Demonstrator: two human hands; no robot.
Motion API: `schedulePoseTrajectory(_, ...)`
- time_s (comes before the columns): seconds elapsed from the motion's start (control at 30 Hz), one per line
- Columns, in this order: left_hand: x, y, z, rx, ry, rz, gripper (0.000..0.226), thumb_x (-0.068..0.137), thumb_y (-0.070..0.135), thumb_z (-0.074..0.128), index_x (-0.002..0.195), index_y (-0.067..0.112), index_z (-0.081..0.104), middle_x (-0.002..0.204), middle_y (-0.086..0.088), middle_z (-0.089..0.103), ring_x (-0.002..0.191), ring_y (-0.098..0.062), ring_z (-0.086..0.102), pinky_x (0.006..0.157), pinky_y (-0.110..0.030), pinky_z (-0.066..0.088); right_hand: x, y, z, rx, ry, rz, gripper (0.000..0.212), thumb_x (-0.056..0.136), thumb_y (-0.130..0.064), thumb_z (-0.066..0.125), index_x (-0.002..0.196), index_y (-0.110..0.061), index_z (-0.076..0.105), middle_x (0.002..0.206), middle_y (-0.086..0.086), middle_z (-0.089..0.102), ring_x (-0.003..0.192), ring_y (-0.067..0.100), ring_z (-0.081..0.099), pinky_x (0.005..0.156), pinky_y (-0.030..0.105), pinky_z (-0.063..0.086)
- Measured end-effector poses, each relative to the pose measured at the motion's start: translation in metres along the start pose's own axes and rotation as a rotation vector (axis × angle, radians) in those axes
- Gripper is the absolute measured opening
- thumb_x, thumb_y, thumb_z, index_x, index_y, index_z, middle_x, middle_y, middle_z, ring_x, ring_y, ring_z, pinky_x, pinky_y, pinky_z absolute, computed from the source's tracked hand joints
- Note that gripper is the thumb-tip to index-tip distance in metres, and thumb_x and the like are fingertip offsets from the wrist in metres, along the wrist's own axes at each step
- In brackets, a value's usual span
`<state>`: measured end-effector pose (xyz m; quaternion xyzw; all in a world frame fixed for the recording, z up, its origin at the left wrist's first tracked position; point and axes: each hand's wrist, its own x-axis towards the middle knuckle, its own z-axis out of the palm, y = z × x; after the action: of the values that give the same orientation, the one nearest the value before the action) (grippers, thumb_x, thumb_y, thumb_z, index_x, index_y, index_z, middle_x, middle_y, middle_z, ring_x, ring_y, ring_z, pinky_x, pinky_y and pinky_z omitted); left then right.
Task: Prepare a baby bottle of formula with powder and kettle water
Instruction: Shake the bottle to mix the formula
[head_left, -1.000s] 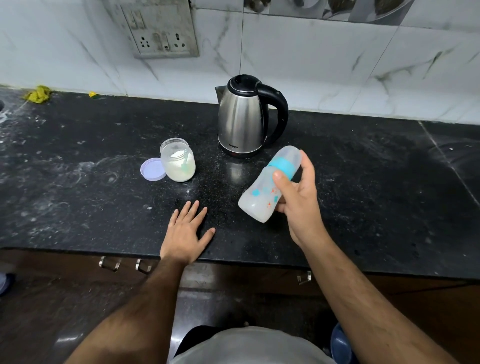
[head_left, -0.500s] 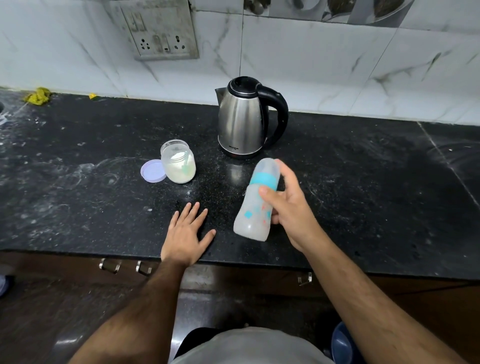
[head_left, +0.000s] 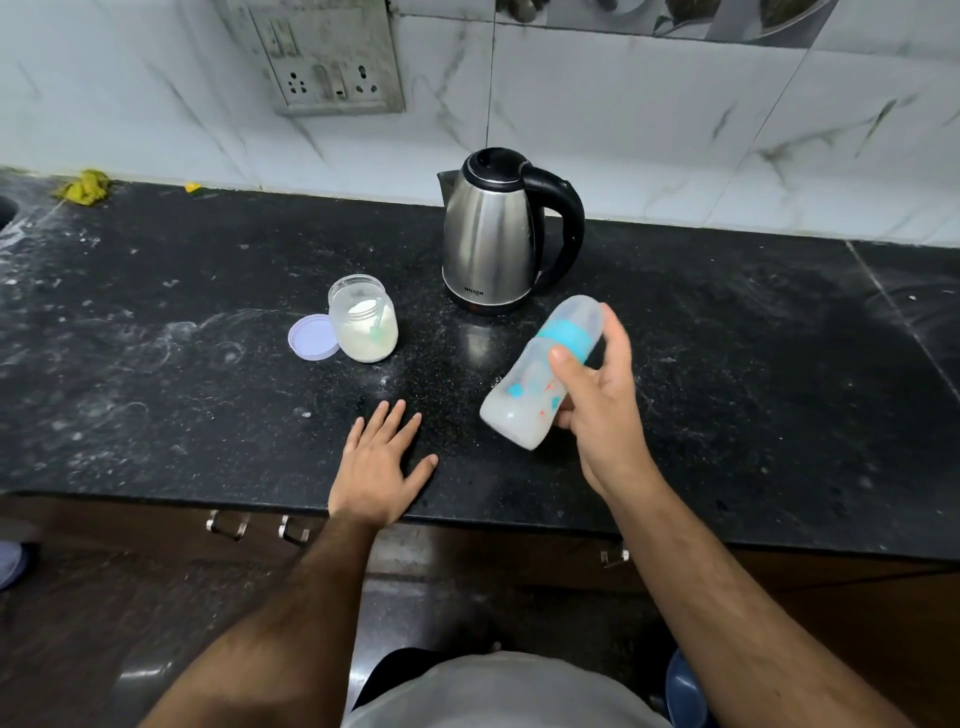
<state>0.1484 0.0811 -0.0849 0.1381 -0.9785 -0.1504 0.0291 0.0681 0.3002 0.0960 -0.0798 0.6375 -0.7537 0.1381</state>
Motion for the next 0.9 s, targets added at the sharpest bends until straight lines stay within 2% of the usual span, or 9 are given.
schedulePoseTrajectory(0.07,0.000,0.000,0.000,0.006,-0.005,0.001,0.077,0.087,0.069,0.022,0.152,0.029,0.033,0.164,0.005,0.017,0.152,-0.011,0.004,0.125,-0.039,0.002,0.001,0.000,-0.001,-0.004,0.011,0.003,0.065,0.099,-0.013,0.055,0.152,-0.029,0.022,0.081,-0.013,0.072,0.076,0.007,0.068,0.069,0.037,0.058)
schedulePoseTrajectory(0.17,0.000,0.000,-0.001,-0.001,-0.002,0.002,0.077,0.087,0.068,0.023,0.152,0.028,0.034,0.164,0.004,0.018,0.152,-0.011,0.005,0.125,-0.039,0.002,-0.007,-0.002,0.000,-0.049,-0.160,0.060,0.068,0.096,-0.007,0.056,0.151,-0.029,0.024,0.083,-0.005,0.072,0.073,0.006,0.068,0.059,0.022,0.054)
schedulePoseTrajectory(0.23,0.000,0.001,-0.001,-0.009,0.001,0.003,0.077,0.087,0.068,0.024,0.152,0.027,0.034,0.164,0.004,0.018,0.152,-0.011,0.005,0.125,-0.039,0.003,-0.008,-0.002,-0.001,-0.054,-0.204,0.062,0.067,0.095,-0.005,0.058,0.149,-0.029,0.027,0.085,-0.003,0.072,0.073,0.006,0.069,0.059,0.019,0.053)
schedulePoseTrajectory(0.4,0.000,0.000,0.000,0.000,-0.004,0.001,0.076,0.088,0.068,0.024,0.152,0.028,0.033,0.164,0.004,0.018,0.152,-0.011,0.004,0.125,-0.039,0.003,0.003,-0.001,-0.004,-0.013,0.004,0.015,0.065,0.098,-0.013,0.056,0.152,-0.029,0.023,0.084,-0.011,0.072,0.079,0.010,0.069,0.067,0.037,0.059)
schedulePoseTrajectory(0.53,0.000,0.000,0.000,-0.002,-0.005,0.002,0.077,0.088,0.068,0.023,0.152,0.028,0.033,0.164,0.004,0.018,0.152,-0.011,0.004,0.125,-0.039,0.002,-0.007,-0.006,-0.002,-0.117,-0.264,0.086,0.070,0.095,-0.006,0.057,0.152,-0.029,0.023,0.080,-0.007,0.073,0.072,0.005,0.068,0.057,0.019,0.053)
schedulePoseTrajectory(0.57,0.000,0.000,-0.001,-0.002,-0.005,0.002,0.077,0.088,0.068,0.023,0.152,0.028,0.033,0.164,0.004,0.018,0.152,-0.011,0.004,0.125,-0.039,0.002,-0.008,-0.007,-0.002,-0.120,-0.279,0.081,0.069,0.095,-0.004,0.056,0.151,-0.028,0.023,0.078,-0.006,0.073,0.069,0.003,0.068,0.055,0.017,0.051)
schedulePoseTrajectory(0.6,0.000,0.000,-0.001,0.000,-0.006,0.002,0.077,0.088,0.068,0.023,0.152,0.028,0.033,0.164,0.004,0.017,0.152,-0.011,0.004,0.125,-0.039,0.002,-0.007,-0.008,-0.002,-0.088,-0.243,0.066,0.067,0.095,-0.004,0.056,0.150,-0.026,0.024,0.079,-0.006,0.073,0.070,0.003,0.068,0.056,0.018,0.052)
schedulePoseTrajectory(0.73,0.000,0.000,-0.001,0.002,-0.006,0.001,0.077,0.088,0.069,0.023,0.152,0.028,0.033,0.164,0.005,0.017,0.152,-0.010,0.004,0.125,-0.039,0.002,0.004,-0.005,-0.004,0.000,0.001,0.004,0.064,0.099,-0.013,0.055,0.151,-0.030,0.023,0.084,-0.014,0.072,0.079,0.008,0.070,0.067,0.035,0.061)
schedulePoseTrajectory(0.9,0.000,0.000,-0.001,0.002,-0.003,0.001,0.076,0.087,0.068,0.023,0.152,0.028,0.033,0.164,0.005,0.018,0.152,-0.010,0.004,0.125,-0.038,0.002,-0.005,-0.008,-0.001,-0.115,-0.254,0.055,0.070,0.094,-0.007,0.060,0.150,-0.029,0.024,0.080,-0.006,0.073,0.071,0.004,0.068,0.056,0.018,0.051)
